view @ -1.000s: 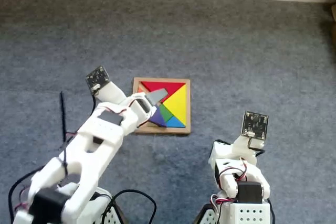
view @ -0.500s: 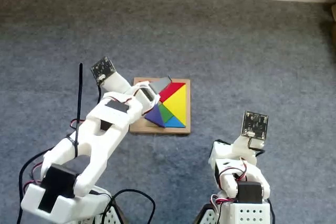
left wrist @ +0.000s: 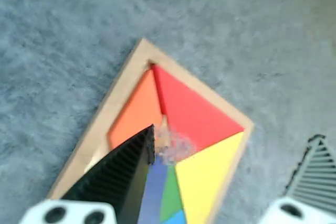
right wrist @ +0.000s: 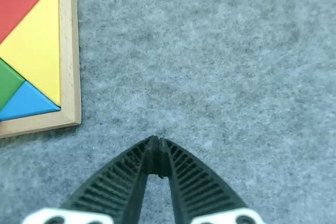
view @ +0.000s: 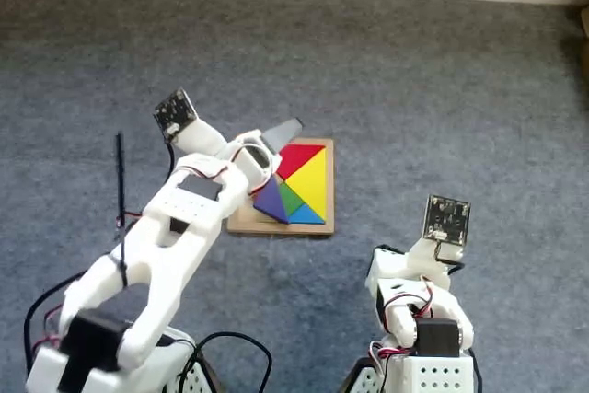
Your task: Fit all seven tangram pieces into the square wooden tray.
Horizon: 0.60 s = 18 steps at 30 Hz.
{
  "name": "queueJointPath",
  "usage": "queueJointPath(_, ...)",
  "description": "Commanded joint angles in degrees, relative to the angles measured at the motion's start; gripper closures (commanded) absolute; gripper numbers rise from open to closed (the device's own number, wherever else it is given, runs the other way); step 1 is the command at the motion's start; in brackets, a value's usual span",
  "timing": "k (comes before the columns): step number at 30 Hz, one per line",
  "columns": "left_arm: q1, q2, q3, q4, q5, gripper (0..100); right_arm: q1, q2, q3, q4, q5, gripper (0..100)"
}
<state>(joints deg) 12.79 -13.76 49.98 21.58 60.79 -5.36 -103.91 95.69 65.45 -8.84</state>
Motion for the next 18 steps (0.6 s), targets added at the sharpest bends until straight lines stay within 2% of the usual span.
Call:
queueJointPath(1,1.01,-7.78,-1.89,1.14,2.37,59,0.57,0.04,5.67,-1.19,0.44,99.0)
queueJointPath(5,5.85,-5.14,-2.51,1.14,2.29,59,0.57,0.04,5.67,-1.19,0.44,99.0)
queueJointPath(11,7.43,7.87,-10.59,1.93,2.2,59,0.57,0.04,5.67,-1.19,0.44,99.0)
queueJointPath(18,9.71,16.22,-17.01,11.25,0.35,58,0.57,0.04,5.67,-1.19,0.44,99.0)
